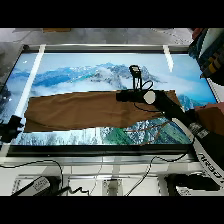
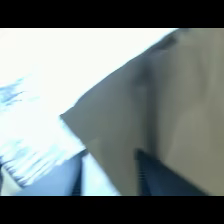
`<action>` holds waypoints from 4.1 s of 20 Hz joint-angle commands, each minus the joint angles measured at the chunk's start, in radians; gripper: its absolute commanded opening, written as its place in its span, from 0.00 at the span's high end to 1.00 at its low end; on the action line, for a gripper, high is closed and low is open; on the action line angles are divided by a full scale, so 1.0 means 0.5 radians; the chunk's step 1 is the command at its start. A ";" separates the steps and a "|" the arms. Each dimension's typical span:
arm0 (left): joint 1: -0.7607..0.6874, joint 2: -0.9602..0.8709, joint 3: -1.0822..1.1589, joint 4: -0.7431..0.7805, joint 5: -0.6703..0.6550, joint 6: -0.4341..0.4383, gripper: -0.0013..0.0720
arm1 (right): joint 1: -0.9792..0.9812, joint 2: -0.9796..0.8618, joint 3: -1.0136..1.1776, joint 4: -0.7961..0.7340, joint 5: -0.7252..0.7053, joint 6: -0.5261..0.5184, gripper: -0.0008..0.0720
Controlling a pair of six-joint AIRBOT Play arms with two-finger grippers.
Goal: Fold the clothes and pants, and hang the long-sleeved shirts on hangers.
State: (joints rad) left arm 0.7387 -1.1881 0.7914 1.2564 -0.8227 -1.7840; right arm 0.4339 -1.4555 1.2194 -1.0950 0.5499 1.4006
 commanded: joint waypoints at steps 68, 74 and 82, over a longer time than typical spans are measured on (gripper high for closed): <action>-1.271 0.494 0.198 -1.482 0.562 1.887 0.95 | 0.529 -1.366 1.648 0.262 0.700 0.302 0.96; -1.869 0.040 0.199 -1.495 0.726 2.006 0.95 | -0.070 -0.936 1.648 0.088 1.234 0.195 0.96; -2.542 -0.371 0.199 -1.603 0.973 1.967 0.62 | -0.412 -0.659 1.637 0.080 1.269 0.195 0.96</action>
State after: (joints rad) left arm -0.4469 -1.3201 0.8902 0.4629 -0.3679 -0.7895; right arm 0.2703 -1.8168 2.0388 -1.0470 1.1595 1.5009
